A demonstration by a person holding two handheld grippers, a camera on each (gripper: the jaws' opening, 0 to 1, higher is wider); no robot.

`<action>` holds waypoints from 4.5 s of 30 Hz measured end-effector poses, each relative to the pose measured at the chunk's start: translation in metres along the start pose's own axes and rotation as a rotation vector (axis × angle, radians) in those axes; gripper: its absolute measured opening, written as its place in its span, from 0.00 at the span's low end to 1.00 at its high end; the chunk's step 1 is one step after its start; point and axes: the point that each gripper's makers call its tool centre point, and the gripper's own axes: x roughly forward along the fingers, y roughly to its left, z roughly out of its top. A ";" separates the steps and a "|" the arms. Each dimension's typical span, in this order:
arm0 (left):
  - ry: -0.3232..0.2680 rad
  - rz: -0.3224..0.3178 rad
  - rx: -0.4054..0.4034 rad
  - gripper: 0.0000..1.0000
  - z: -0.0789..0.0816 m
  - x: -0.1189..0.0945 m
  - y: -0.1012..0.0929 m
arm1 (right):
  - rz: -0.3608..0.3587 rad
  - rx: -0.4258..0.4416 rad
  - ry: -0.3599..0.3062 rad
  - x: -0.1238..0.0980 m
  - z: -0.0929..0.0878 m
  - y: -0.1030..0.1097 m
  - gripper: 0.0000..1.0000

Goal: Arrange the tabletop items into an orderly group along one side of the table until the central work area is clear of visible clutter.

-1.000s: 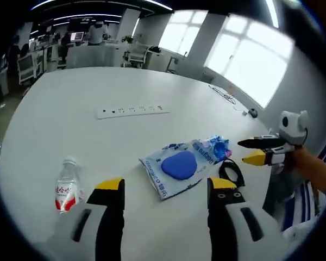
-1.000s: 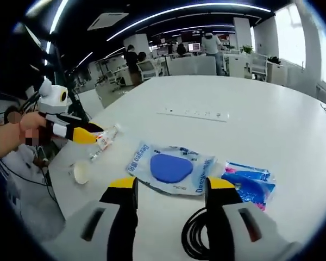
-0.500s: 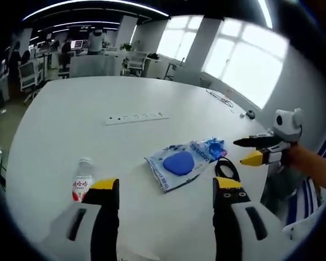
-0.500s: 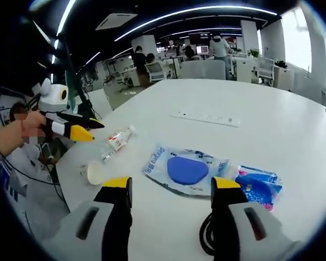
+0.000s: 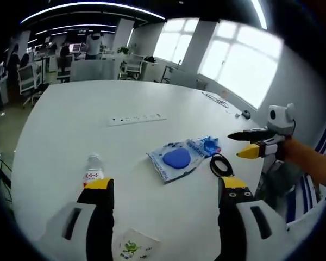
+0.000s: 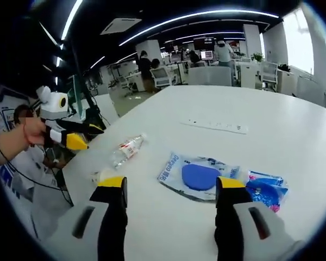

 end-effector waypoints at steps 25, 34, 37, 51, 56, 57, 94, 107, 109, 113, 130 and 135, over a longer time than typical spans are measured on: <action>-0.034 -0.029 -0.020 0.87 -0.010 -0.050 0.044 | 0.095 0.041 0.012 0.044 0.018 0.064 0.70; -0.052 -0.011 -0.061 0.87 -0.015 -0.059 0.065 | 0.160 0.026 0.042 0.077 0.030 0.082 0.70; -0.058 -0.006 -0.070 0.87 -0.015 -0.063 0.071 | 0.180 0.028 0.046 0.087 0.035 0.085 0.70; -0.112 0.000 -0.131 0.86 -0.015 -0.066 0.089 | 0.284 0.061 0.090 0.145 0.041 0.104 0.68; -0.115 0.001 -0.146 0.86 -0.019 -0.063 0.094 | 0.311 0.055 0.119 0.164 0.038 0.108 0.68; -0.116 0.001 -0.152 0.86 -0.020 -0.063 0.096 | 0.318 0.061 0.123 0.169 0.039 0.109 0.67; -0.132 -0.047 -0.194 0.85 -0.038 -0.041 0.110 | 0.357 0.411 0.197 0.304 0.027 0.105 0.53; -0.135 -0.043 -0.209 0.84 -0.041 -0.037 0.114 | 0.361 0.560 0.215 0.323 0.019 0.110 0.47; -0.137 -0.045 -0.209 0.84 -0.041 -0.036 0.114 | 0.364 0.565 0.213 0.326 0.018 0.109 0.47; -0.141 -0.046 -0.212 0.84 -0.040 -0.035 0.115 | 0.373 0.599 0.211 0.330 0.016 0.110 0.44; -0.127 -0.057 -0.215 0.83 -0.048 -0.027 0.115 | 0.374 0.715 0.186 0.345 0.009 0.104 0.24; -0.125 -0.058 -0.217 0.83 -0.048 -0.025 0.116 | 0.371 0.756 0.183 0.348 0.010 0.101 0.22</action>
